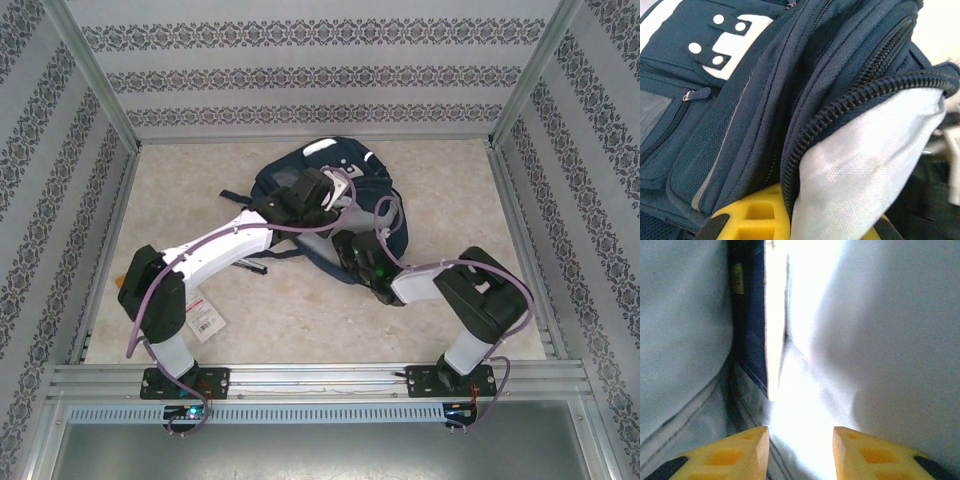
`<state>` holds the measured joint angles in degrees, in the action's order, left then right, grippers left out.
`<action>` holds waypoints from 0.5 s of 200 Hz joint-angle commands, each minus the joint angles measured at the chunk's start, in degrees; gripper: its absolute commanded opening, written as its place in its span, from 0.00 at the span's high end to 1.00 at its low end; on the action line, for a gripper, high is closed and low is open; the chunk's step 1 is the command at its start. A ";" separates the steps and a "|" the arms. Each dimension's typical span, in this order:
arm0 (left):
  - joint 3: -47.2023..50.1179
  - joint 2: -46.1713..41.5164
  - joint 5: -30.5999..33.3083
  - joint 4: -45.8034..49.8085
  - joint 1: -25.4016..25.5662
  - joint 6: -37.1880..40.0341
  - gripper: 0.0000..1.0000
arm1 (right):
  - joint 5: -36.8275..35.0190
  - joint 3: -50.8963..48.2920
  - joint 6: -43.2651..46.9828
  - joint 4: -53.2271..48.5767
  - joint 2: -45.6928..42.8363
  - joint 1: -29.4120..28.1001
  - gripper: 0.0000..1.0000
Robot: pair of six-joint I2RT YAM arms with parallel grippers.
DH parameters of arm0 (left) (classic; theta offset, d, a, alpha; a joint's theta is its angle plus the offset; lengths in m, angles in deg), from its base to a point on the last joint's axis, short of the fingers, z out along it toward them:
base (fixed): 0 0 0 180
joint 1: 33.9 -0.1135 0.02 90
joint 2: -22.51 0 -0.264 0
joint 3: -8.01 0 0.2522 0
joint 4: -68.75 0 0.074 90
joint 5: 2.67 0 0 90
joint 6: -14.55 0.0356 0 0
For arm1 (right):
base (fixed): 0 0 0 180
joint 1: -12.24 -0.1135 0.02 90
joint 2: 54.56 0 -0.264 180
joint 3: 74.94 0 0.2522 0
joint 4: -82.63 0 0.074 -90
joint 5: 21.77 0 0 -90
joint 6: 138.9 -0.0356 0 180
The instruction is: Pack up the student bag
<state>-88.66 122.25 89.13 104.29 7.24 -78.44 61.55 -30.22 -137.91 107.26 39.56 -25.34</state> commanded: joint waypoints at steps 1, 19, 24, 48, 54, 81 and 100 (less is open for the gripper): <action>-2.55 -0.43 -3.15 -3.74 -0.63 -0.53 0.99 | 3.16 -3.68 4.84 -8.91 -6.83 2.59 0.61; -1.37 -0.68 -8.66 -5.46 -0.63 -3.86 0.70 | 4.89 -5.84 8.93 -17.66 -14.61 5.26 0.60; -1.07 -0.77 -10.71 -5.60 -0.63 -4.39 0.60 | 5.28 -6.09 10.73 -20.65 -16.92 6.12 0.59; -0.12 -2.08 -16.07 -3.29 -0.63 -7.76 0.48 | 6.13 -3.83 23.45 -37.18 -25.91 8.87 0.51; 0.38 -2.97 -16.22 -2.55 -0.70 -8.20 0.47 | 5.96 -2.69 25.77 -41.07 -27.46 9.18 0.49; 6.20 -8.46 -16.05 -3.55 -1.13 -9.64 0.41 | 9.45 -0.38 36.67 -49.84 -32.78 11.03 0.48; 10.53 -11.49 -17.13 -5.06 -2.01 -11.75 0.39 | 12.79 1.15 45.45 -51.99 -35.66 11.42 0.49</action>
<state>-82.63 115.08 72.50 100.95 7.20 -86.26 69.16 -31.86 -108.12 66.83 7.52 -14.63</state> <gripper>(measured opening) 0.603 0.518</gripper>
